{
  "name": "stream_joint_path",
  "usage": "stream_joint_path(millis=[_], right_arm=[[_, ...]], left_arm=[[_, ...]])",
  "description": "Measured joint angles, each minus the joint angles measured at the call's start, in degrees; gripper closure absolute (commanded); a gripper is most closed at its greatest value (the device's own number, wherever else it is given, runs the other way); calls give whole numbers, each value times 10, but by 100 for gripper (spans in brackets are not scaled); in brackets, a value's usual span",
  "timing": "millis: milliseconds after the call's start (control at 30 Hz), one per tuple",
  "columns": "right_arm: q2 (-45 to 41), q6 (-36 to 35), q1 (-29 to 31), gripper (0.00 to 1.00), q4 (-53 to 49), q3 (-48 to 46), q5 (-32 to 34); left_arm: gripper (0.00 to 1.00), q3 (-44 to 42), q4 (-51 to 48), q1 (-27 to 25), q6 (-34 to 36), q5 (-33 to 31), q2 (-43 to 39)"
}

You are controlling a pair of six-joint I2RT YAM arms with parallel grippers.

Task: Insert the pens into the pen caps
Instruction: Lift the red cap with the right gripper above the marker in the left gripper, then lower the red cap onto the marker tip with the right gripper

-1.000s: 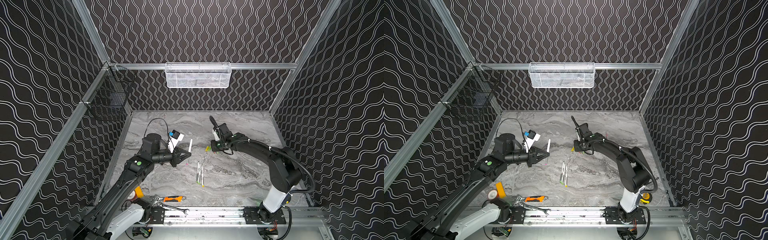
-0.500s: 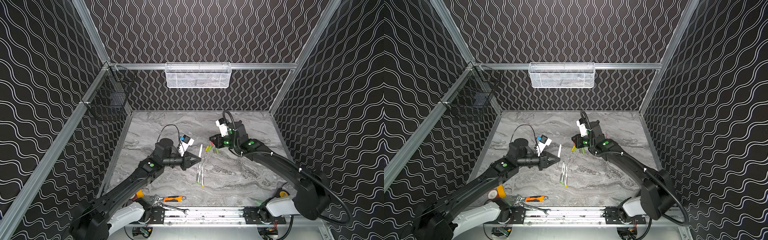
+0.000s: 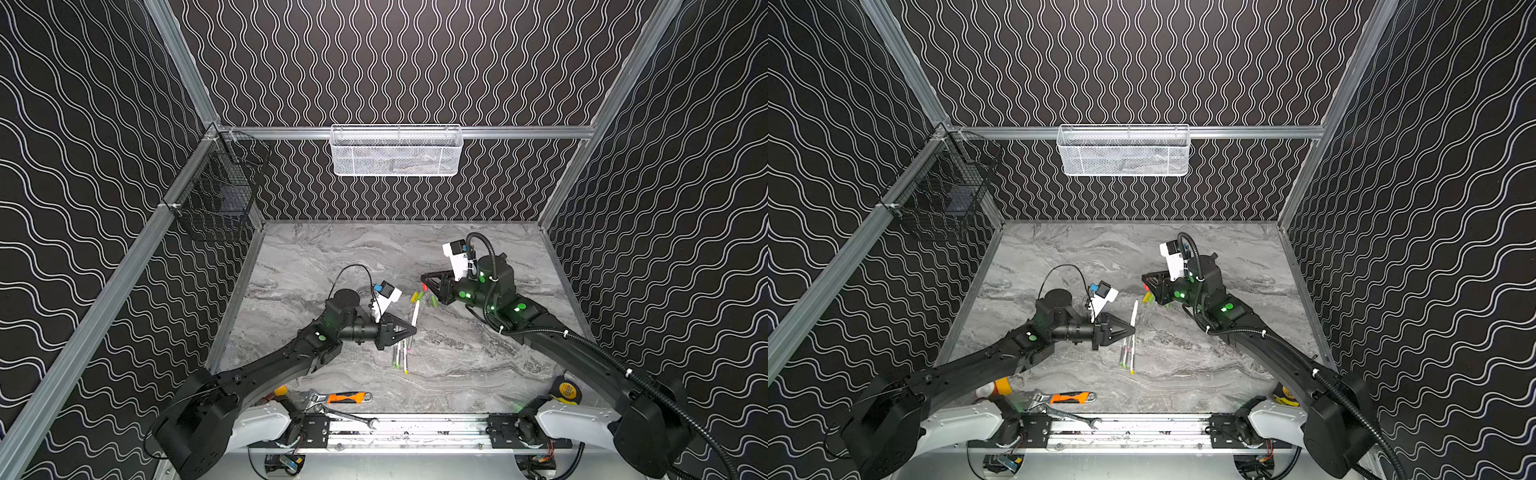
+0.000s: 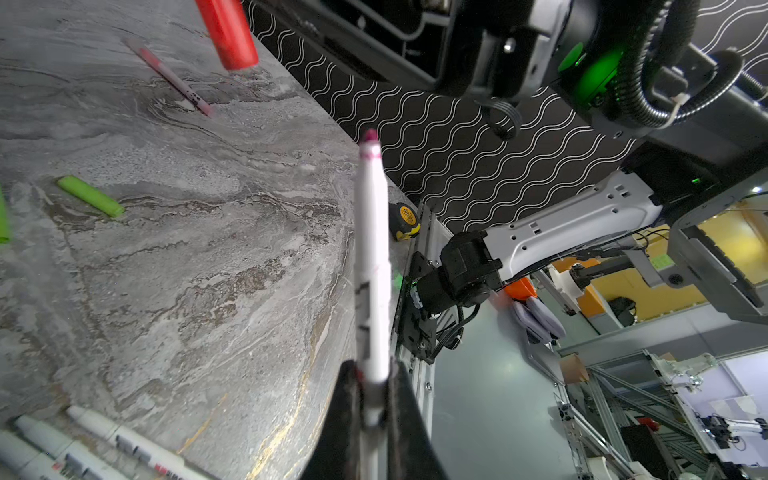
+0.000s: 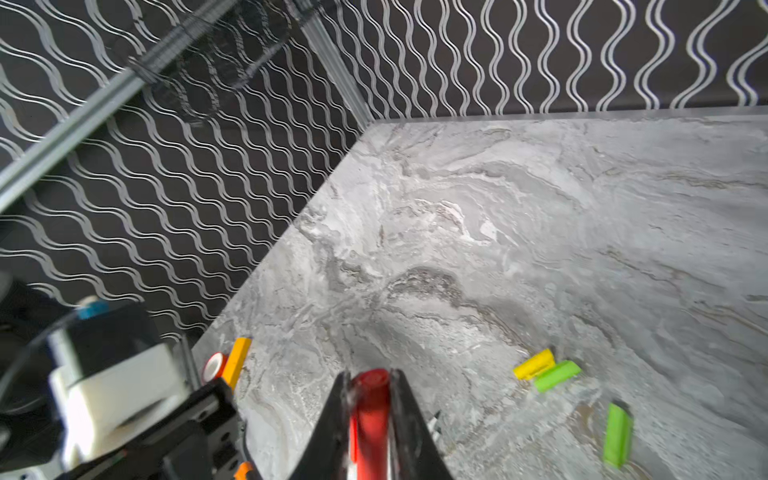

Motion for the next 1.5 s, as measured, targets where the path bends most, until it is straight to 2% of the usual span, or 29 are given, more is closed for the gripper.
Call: stream_joint_path(millis=[567, 1500], right_arm=[[-21, 42, 3, 81, 95, -12, -84], [-16, 48, 12, 81, 122, -26, -115]], left_arm=[[100, -1, 39, -2, 0, 0, 6], [100, -3, 52, -2, 0, -2, -1]])
